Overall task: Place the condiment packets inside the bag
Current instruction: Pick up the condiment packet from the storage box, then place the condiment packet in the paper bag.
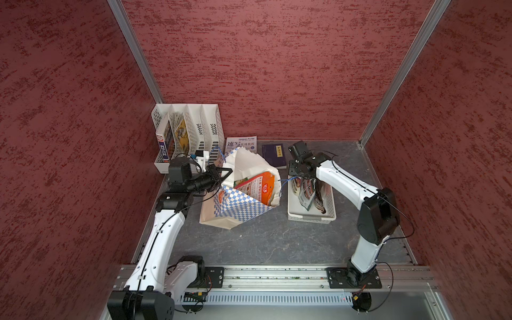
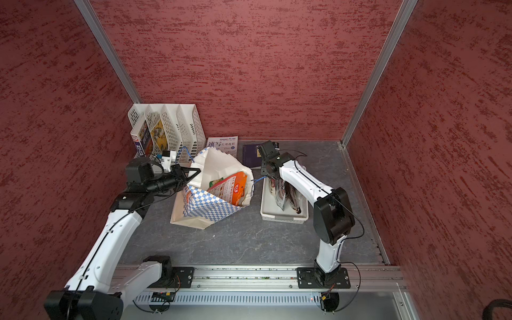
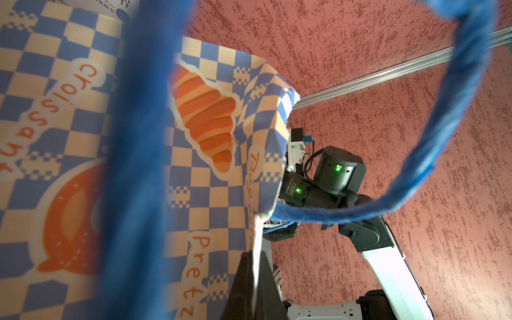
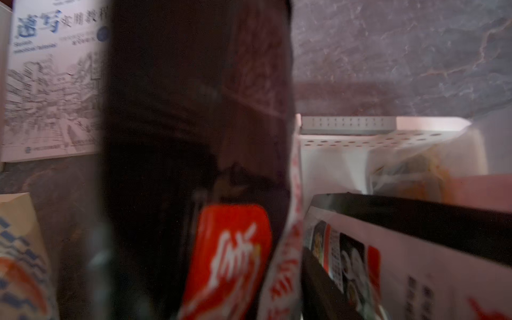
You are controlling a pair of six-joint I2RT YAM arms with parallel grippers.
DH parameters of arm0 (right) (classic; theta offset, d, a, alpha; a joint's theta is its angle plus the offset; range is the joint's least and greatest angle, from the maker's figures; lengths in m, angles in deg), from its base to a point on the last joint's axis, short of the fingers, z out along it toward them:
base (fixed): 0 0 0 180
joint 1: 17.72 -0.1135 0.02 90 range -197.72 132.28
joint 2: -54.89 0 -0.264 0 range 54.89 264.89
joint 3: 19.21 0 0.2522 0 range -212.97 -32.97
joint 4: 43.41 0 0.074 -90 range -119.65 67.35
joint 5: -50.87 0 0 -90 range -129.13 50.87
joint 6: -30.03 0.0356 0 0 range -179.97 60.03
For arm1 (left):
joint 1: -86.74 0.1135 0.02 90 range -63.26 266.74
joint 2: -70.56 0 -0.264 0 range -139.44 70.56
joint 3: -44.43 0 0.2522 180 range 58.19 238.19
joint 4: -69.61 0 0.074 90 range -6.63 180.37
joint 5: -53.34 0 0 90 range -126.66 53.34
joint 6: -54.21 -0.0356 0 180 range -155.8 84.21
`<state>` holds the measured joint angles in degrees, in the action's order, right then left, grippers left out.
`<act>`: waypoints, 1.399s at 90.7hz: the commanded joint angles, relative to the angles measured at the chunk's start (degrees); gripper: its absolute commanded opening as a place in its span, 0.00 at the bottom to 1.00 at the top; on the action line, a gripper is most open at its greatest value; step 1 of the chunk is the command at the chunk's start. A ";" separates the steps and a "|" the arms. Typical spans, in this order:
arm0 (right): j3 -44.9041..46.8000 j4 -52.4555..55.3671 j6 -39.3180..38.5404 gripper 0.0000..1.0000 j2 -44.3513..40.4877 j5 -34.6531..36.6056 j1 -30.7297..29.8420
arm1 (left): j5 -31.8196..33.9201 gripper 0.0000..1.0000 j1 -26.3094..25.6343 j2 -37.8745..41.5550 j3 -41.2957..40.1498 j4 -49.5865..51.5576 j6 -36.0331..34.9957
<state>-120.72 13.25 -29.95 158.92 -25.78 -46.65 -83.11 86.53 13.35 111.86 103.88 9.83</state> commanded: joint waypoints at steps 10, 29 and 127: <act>3.18 -2.27 1.01 0.46 0.07 -1.17 1.37 | -1.81 0.00 0.52 1.49 0.16 -4.03 0.01; 3.83 -2.10 -0.55 0.00 -4.32 0.49 1.26 | -1.61 0.00 0.50 1.51 0.12 -3.98 0.07; -8.40 -11.67 -9.22 0.00 -22.59 -17.08 -20.55 | -1.27 0.00 0.51 1.16 0.22 -4.06 -0.09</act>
<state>-129.96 9.01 -40.40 135.92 -38.72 -66.87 -83.07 86.57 13.35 111.75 103.45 10.01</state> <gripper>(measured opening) 0.062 0.044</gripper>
